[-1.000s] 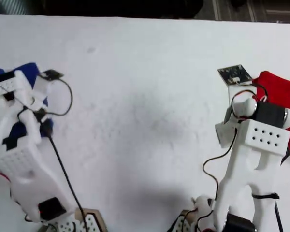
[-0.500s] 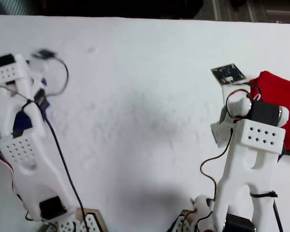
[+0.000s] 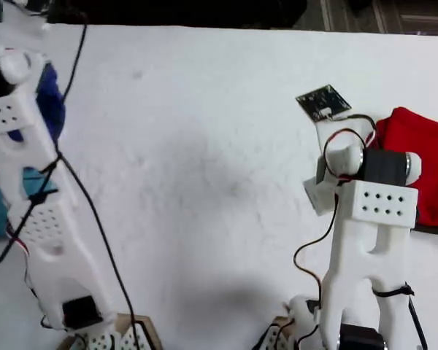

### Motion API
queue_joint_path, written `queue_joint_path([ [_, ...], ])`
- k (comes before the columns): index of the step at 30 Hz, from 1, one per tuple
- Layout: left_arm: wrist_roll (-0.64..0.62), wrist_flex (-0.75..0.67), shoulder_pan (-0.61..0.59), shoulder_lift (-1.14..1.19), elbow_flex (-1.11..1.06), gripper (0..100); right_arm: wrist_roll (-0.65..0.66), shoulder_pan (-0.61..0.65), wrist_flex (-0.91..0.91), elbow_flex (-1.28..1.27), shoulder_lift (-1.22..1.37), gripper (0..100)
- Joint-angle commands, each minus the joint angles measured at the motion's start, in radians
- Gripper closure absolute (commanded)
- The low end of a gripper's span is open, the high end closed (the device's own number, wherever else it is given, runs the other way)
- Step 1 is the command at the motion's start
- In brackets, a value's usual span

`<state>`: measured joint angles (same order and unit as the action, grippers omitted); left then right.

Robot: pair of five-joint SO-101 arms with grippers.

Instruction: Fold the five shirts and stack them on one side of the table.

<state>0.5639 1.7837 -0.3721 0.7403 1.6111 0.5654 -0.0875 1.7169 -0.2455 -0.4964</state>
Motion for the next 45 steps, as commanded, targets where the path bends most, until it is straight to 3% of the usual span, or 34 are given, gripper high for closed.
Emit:
queue_joint_path([
  [1,-0.002,-0.023,0.079,-0.147,0.054,98,-0.008,0.002,0.002,0.034,-0.027,98.1],
  [15,-0.008,-0.075,0.530,-0.446,0.048,98,-0.008,0.002,0.002,0.031,-0.021,98.1],
  [20,-0.011,0.000,0.604,-0.467,0.044,98,-0.008,0.002,0.002,0.031,-0.027,98.1],
  [23,-0.023,0.006,0.530,-0.444,0.043,98,-0.008,0.001,0.002,0.031,-0.027,98.1],
  [27,-0.130,0.008,0.401,-0.414,-0.011,98,-0.008,0.001,0.002,0.031,-0.027,98.1],
  [36,-0.135,0.000,0.064,-0.455,-0.549,98,-0.008,0.001,0.002,0.031,-0.022,98.1],
  [43,-0.126,-0.071,-0.200,-0.420,-0.824,98,-0.008,0.022,0.002,0.031,-0.019,98.1],
  [45,-0.072,-0.069,-0.246,-0.409,-0.868,96,-0.008,0.047,0.002,0.031,-0.019,98.1],
])
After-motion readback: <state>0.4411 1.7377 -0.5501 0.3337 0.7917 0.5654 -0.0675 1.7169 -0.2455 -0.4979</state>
